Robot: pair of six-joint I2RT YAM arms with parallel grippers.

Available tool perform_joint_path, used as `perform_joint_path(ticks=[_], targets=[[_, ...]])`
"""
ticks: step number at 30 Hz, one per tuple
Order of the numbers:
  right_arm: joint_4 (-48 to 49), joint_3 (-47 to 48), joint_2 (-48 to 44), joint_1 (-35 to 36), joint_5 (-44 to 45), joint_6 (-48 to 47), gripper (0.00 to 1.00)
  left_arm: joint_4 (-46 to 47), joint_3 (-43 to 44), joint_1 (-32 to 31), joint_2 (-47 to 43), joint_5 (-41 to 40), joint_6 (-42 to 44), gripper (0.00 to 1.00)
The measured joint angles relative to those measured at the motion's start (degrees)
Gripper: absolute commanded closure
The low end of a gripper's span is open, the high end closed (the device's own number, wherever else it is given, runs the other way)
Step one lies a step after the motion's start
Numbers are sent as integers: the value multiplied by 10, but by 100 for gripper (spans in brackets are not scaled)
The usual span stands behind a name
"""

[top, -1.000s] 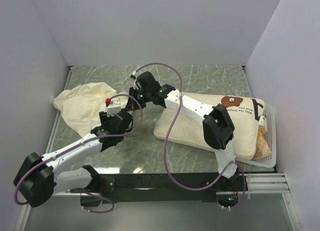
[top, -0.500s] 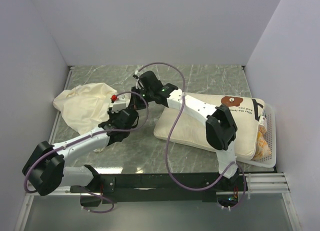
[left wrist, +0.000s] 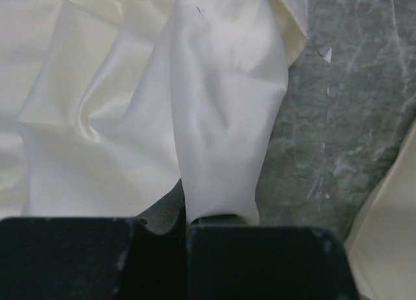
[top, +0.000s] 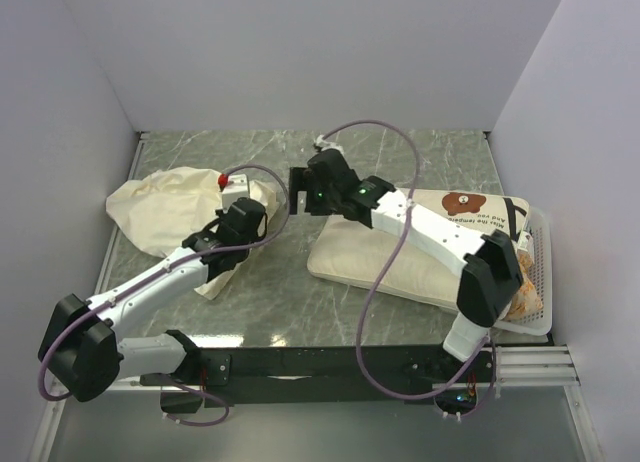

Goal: Put the pillow into the pillowcase

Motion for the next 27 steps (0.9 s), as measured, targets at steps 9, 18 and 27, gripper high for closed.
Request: perform_joint_path(ticks=[9,18,27], targets=[[-106,-23,-63,-45,255,-16,20,-9,0,43,-25,119,-19,99],[-168,-9,31,-66,293,-69,27,-2,0,76,-41,188,-23,99],[-204,-133,-154,-77,314,-31,27,10,-5,92,-45,222,-22,99]])
